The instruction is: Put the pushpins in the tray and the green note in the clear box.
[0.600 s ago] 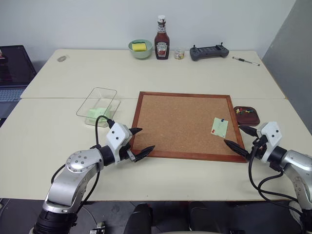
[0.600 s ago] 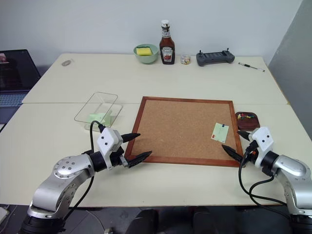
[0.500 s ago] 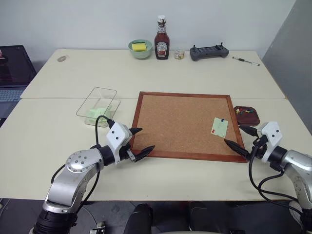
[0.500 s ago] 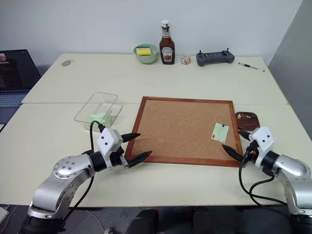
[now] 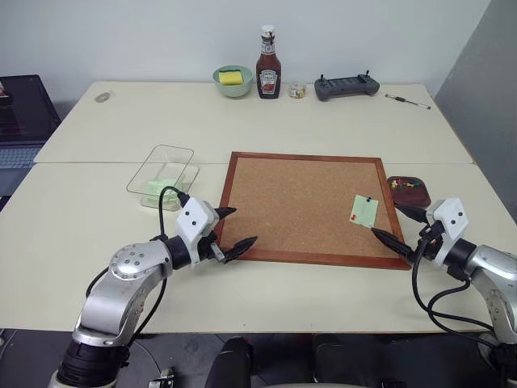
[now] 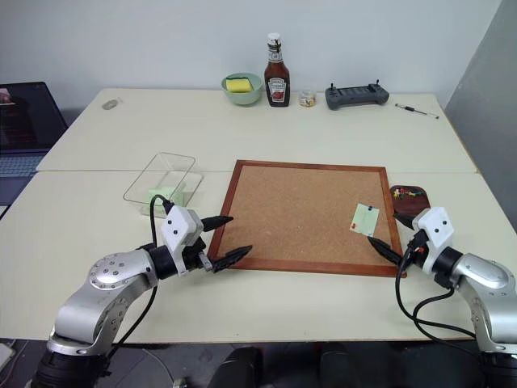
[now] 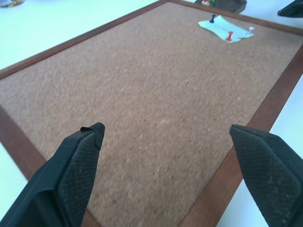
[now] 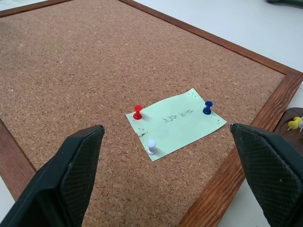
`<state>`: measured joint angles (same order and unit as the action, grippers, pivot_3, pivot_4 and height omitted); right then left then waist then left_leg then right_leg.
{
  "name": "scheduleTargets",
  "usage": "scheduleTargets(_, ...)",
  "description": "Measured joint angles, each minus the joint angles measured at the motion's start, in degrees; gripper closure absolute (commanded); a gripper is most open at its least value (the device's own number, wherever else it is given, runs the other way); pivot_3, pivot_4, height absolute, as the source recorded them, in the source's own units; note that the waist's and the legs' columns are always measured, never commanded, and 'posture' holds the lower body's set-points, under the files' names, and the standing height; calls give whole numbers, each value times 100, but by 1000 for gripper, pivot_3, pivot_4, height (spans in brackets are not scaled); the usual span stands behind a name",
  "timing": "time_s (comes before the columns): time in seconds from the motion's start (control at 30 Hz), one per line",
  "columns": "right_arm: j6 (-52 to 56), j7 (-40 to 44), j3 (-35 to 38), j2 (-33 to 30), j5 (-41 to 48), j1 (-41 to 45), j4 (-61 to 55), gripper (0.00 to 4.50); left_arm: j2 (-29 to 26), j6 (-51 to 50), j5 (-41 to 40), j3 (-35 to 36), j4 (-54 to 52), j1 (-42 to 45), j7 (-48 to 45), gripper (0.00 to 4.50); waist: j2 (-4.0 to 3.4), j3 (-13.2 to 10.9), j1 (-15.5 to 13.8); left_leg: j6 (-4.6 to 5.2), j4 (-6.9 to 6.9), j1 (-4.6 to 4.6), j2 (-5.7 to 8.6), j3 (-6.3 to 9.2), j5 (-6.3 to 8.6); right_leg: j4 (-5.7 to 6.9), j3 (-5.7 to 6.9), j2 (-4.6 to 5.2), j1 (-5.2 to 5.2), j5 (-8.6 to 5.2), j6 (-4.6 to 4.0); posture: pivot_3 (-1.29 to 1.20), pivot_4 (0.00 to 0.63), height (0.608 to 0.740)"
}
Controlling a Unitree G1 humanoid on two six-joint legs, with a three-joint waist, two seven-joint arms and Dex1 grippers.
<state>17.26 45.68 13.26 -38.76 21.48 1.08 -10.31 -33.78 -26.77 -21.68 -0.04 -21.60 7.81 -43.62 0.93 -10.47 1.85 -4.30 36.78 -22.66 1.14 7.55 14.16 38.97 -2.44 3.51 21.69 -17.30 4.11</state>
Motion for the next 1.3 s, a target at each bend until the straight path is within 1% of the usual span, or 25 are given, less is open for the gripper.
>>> scheduleTargets(0.1,29,-33,-2,1,3,0,-112,0,33,25,-68,17,41,205,-75,1223,0,0,2,0,0,0,0,0,0,0,0,0,0,0,0,0,150,740)
scheduleTargets(0.27,91,-102,-7,21,6,-28,-261,0,94,28,-44,-194,190,602,-98,2278,0,0,1,0,1,0,1,-1,0,0,-1,0,-1,0,0,0,150,740)
scheduleTargets(0.43,99,-134,-6,37,7,-61,-321,0,177,38,-43,-365,411,796,-197,3071,0,0,4,0,1,1,1,0,0,1,0,0,-1,0,0,0,150,740)
scheduleTargets(0.47,99,-162,-6,51,8,-72,-334,0,235,61,-38,-431,503,897,-216,3336,0,0,1,0,3,-1,2,0,0,0,0,0,-1,0,0,0,150,740)
scheduleTargets(0.5,99,-174,-6,59,8,-74,-342,0,267,77,-35,-461,547,940,-224,3415,0,0,-1,0,4,-1,2,0,0,0,0,0,-1,0,0,0,150,740)
scheduleTargets(0.53,99,-184,-6,66,9,-74,-355,0,280,93,-22,-514,596,1004,-232,3598,0,0,-1,0,4,-1,2,0,0,0,0,0,-1,0,0,0,150,740)
scheduleTargets(0.57,99,-199,-4,69,9,-96,-369,0,368,111,11,-582,718,1123,-268,3827,0,0,-2,0,4,-1,2,1,0,0,1,0,-2,0,0,0,150,740)
scheduleTargets(0.6,99,-202,-4,75,9,-106,-373,0,413,126,21,-608,772,1171,-283,3906,0,0,-3,0,3,-1,2,1,0,0,1,0,-2,0,0,0,150,740)
scheduleTargets(0.63,99,-207,-8,103,9,-115,-394,0,540,173,53,-730,927,1310,-327,4175,0,0,-2,0,4,-1,2,0,0,0,1,0,-2,0,0,0,150,740)
scheduleTargets(0.7,115,-225,-18,105,9,-110,-404,0,809,270,136,-893,1258,1566,-349,4484,0,0,-5,0,6,-1,4,1,0,0,1,1,-4,0,0,0,150,740)
scheduleTargets(0.83,202,-253,-74,105,5,-85,-422,0,1130,426,271,-1144,1771,1864,-460,4484,0,0,9,0,6,1,3,1,0,0,1,-1,-2,0,0,0,150,740)
scheduleTargets(1.07,616,-590,-274,105,-81,20,-459,0,1592,951,723,-1442,2838,2193,-469,4484,0,0,1,0,8,-1,6,2,0,0,1,0,-2,0,0,0,150,740)
scheduleTargets(1.3,891,-727,-296,123,-54,301,-433,0,1981,1522,1105,-1581,3984,2496,-502,4484,0,0,8,0,8,0,6,2,0,1,0,0,-2,0,0,0,150,740)
